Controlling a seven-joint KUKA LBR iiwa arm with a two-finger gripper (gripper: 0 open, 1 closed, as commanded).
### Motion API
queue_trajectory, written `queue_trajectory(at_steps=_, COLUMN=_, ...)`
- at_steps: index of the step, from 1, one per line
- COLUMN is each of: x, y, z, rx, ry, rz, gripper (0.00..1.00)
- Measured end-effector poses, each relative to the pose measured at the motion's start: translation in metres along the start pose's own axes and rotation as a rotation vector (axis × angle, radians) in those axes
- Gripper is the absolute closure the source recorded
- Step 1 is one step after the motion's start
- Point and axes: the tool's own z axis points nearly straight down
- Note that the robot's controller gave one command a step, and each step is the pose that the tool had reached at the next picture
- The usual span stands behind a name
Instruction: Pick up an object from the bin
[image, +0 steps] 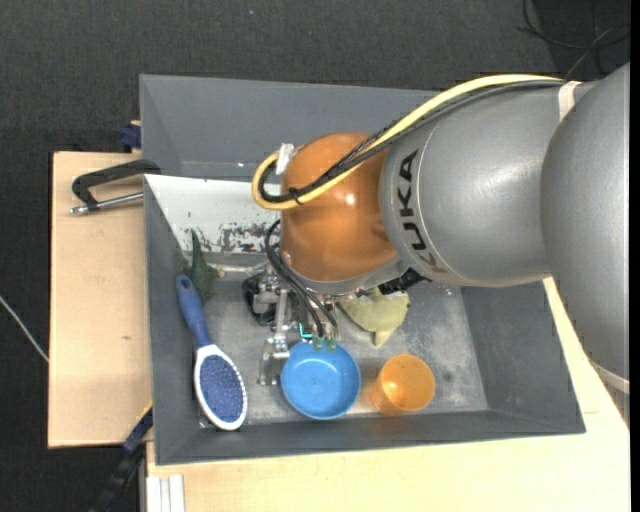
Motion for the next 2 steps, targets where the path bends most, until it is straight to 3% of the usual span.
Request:
queue_trajectory(at_steps=1, x=-0.0296, y=-0.0858, z=0.0979, rx=-0.004, ry=-0.012, rz=-0.082, gripper=0.0)
queue_trajectory(at_steps=2, x=-0.0299, y=-0.0842, z=0.0947, rx=-0.002, ry=-0.012, rz=-0.089, gripper=1.0)
